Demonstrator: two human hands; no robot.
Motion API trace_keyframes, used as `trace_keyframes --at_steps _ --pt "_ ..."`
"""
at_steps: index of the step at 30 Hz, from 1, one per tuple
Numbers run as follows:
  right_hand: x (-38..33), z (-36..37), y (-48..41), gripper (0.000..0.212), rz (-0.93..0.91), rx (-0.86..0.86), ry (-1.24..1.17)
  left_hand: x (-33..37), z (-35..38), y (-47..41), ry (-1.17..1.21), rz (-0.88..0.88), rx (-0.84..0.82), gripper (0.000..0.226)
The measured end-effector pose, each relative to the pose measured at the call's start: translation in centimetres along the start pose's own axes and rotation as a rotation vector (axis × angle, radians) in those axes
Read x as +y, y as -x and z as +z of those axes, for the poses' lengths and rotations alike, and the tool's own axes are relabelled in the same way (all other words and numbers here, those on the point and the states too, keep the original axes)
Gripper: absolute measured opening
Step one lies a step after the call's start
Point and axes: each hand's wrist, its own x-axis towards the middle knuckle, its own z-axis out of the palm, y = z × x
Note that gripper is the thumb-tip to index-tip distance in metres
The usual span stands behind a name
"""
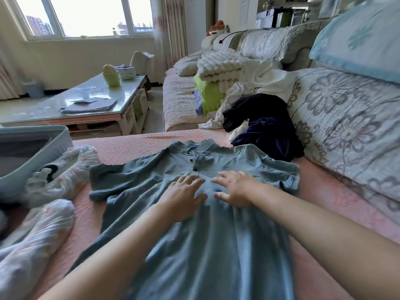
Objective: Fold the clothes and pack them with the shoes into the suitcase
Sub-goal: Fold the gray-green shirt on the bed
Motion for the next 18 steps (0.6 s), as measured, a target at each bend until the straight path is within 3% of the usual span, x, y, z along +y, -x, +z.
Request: trace_keyframes --at_steps 5,7,10,16,18 --pt "-2.0 0.3 9.0 0.047 -0.122 0.137 -0.089 4.8 -0.6 5.8 0.108 0.091 -0.039 0.039" --pt "-2.3 1.1 12.8 0.048 -0.160 0.106 -0.090 6.1 -0.9 8.3 0.102 0.140 -0.038 0.030" --pt "-2.6 2.1 17.9 0.060 -0.219 0.019 -0.065 7.8 -1.4 12.1 0.106 0.202 -0.078 0.027" --pt "-2.5 4.1 23.6 0.103 -0.222 -0.169 0.030 9.2 0.2 17.1 0.018 0.243 -0.139 0.046" --pt "-2.5 4.9 24.6 0.101 -0.240 -0.130 0.013 9.4 0.4 17.9 0.005 0.255 -0.127 0.051"
